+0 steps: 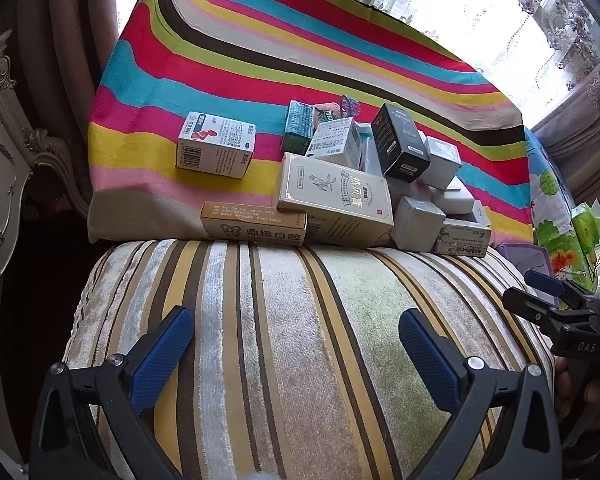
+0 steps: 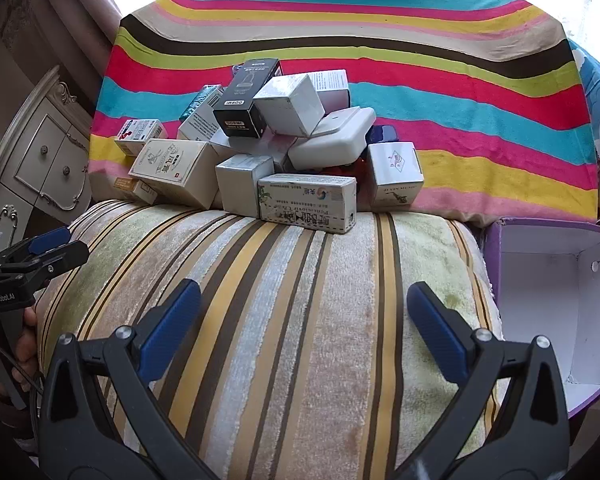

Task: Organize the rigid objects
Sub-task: 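Grasp the flat orange-yellow box at the pile edge with the left gripper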

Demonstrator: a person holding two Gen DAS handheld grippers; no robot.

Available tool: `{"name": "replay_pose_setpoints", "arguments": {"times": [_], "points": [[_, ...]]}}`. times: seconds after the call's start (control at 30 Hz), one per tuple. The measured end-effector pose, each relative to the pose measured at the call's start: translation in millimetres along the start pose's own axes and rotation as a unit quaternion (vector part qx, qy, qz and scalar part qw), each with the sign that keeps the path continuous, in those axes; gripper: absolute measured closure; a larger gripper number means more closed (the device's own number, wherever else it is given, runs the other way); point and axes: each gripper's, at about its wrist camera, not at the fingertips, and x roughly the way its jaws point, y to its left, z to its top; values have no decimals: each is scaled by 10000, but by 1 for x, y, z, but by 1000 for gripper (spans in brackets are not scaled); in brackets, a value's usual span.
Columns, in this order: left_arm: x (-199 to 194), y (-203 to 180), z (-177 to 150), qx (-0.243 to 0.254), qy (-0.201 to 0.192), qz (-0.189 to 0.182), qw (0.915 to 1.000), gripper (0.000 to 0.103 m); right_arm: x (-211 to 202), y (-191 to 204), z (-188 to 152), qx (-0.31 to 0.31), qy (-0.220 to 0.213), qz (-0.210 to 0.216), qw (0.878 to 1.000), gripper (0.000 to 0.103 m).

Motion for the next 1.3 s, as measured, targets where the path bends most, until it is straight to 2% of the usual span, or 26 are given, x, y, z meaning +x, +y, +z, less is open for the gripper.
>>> {"name": "replay_pose_setpoints", "arguments": {"times": [0.3, 0.43, 0.67, 1.13, 1.23, 1.3], "points": [[17, 16, 24, -181, 278, -109, 9994, 0, 9, -3, 14, 54, 15, -15, 10000, 0], [25, 18, 34, -52, 383, -51, 9992, 0, 12, -6, 18, 71, 9, -21, 10000, 0], [52, 23, 51, 160, 789, -10, 9968, 0, 19, -10, 26, 150, 15, -119, 9998, 0], [86, 33, 69, 364, 1042, 23, 9939, 0, 42, 1, 35, -102, 230, -365, 9990, 0], [91, 36, 69, 359, 1099, -14, 9933, 7, 47, 4, 38, -145, 241, -413, 9987, 0], [93, 37, 67, 368, 1122, -39, 9930, 18, 48, 4, 38, -142, 237, -427, 9987, 0]]}}
